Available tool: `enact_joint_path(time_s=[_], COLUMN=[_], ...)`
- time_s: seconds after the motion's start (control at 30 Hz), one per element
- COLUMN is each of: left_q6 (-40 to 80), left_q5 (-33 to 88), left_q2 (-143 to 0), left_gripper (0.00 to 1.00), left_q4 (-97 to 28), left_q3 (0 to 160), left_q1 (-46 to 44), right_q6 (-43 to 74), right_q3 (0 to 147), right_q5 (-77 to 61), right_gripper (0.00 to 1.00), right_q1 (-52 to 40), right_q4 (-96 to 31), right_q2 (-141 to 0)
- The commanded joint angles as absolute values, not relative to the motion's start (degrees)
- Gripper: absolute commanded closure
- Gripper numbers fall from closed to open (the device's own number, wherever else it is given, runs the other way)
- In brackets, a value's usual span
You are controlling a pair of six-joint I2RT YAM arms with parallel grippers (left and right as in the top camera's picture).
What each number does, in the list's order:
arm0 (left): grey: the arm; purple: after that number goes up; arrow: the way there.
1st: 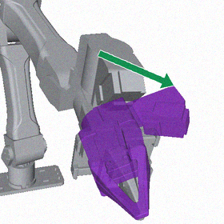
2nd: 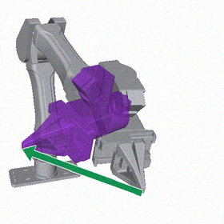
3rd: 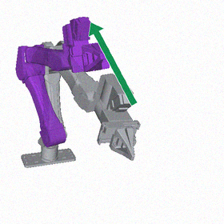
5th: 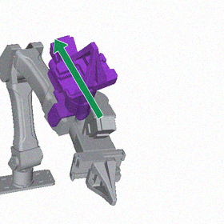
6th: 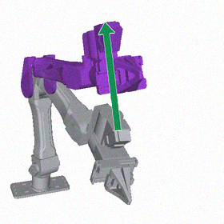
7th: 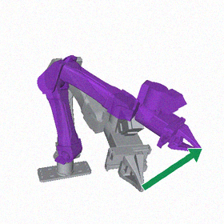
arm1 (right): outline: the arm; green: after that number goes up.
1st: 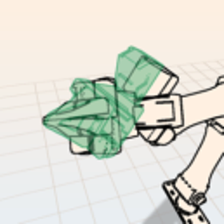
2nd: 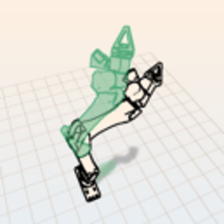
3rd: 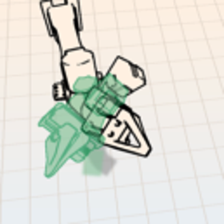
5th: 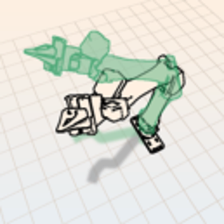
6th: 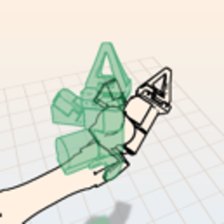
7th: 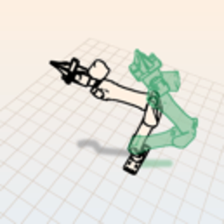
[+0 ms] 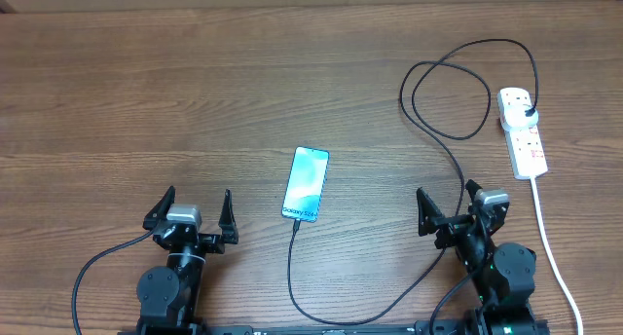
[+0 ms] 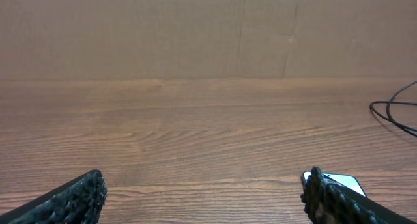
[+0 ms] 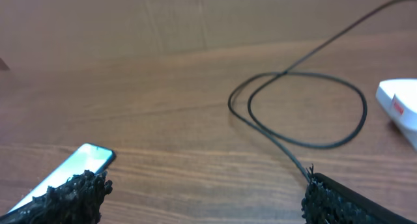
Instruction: Plug charger to phone and switch on socket
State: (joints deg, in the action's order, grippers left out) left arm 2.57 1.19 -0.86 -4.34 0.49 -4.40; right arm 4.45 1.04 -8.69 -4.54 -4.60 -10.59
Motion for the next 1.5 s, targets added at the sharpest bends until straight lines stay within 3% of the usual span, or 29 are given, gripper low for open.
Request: enact_joint_path(time_s=[0.0,0.3,1.47], left_q6=[1.3,1.3,1.3], left_q5=[0.6,0.6,0.6], left_q2=[-0.3,-0.3,-0.3], left_gripper=[0.01,0.01,0.0], left_q4=[-4.5,-4.5,-4.5], left_q3=[0.3,0.3,0.3], left_q1=[-4.5,-4.5,-4.5], right_q6=[4.0,4.4,4.4], right_q3=[0.5,0.5,0.5], right_q5=[-8.2,-8.2,-8.2], right_gripper=[0.0,0.0,0.0], right_q1=[-4.8,-4.8,-4.8], right_q4=[-4.5,-4.4,-4.2], right_q2=[-7.6,-0.1,-0.1])
